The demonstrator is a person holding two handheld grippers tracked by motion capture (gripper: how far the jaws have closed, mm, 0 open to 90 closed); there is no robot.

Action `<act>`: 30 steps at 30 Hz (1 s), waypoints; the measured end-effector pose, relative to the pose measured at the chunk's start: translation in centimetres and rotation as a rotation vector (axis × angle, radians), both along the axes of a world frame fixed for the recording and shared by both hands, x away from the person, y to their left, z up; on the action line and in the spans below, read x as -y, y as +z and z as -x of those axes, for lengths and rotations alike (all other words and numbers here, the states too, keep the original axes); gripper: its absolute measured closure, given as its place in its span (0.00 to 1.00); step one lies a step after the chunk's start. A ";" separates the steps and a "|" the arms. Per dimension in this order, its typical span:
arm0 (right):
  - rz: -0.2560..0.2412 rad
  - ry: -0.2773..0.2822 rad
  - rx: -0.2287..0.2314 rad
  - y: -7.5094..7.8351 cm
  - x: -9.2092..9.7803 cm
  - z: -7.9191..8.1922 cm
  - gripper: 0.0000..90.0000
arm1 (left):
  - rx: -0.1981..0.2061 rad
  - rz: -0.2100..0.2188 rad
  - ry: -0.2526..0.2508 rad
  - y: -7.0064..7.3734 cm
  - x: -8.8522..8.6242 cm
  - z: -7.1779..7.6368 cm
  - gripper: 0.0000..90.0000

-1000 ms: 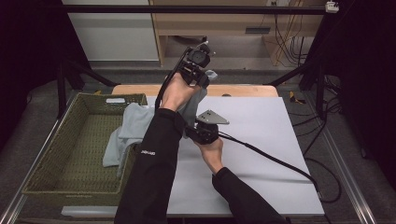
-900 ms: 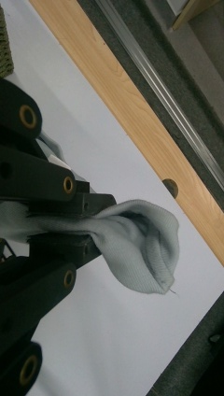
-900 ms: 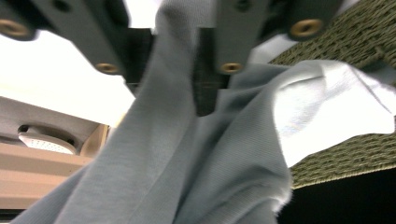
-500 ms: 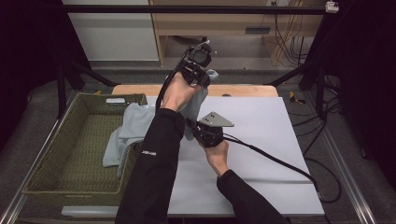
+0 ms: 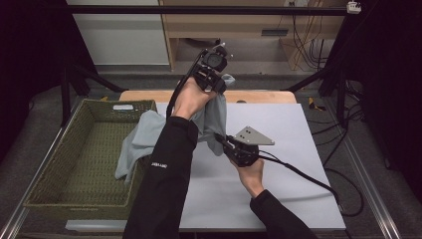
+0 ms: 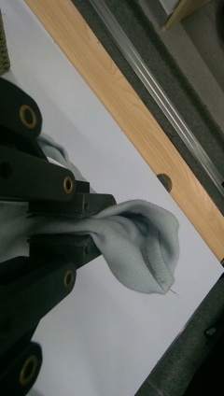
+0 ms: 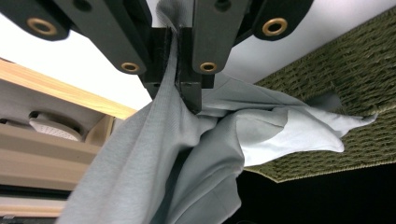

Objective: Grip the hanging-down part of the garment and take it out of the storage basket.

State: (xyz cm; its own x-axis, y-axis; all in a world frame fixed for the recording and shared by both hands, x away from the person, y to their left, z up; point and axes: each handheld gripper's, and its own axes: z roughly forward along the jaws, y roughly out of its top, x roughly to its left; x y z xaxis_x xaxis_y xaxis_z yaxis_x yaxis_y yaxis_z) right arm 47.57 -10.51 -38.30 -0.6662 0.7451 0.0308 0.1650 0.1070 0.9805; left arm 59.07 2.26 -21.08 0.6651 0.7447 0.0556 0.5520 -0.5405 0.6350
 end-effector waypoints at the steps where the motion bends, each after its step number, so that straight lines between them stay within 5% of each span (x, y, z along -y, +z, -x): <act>1: -0.005 -0.002 0.003 0.1 0.4 0.2 0.97 | -0.001 0.000 0.000 0.0 0.0 0.0 0.90; 12: 0.048 -0.037 0.036 1.0 3.9 1.3 0.97 | -0.020 0.000 -0.021 -0.3 0.4 0.2 0.90; 30: -0.008 -0.128 0.067 2.5 6.8 2.4 0.97 | -0.026 0.003 -0.052 -0.1 1.3 0.6 0.90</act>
State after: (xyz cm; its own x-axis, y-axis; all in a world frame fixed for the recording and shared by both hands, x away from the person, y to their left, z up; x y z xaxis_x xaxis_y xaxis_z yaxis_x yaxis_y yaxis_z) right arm 45.15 -17.33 -35.82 -0.5661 0.8243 -0.0043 0.1113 0.0816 0.9904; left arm 58.49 0.94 -21.21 0.7043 0.7090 0.0352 0.5395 -0.5668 0.6226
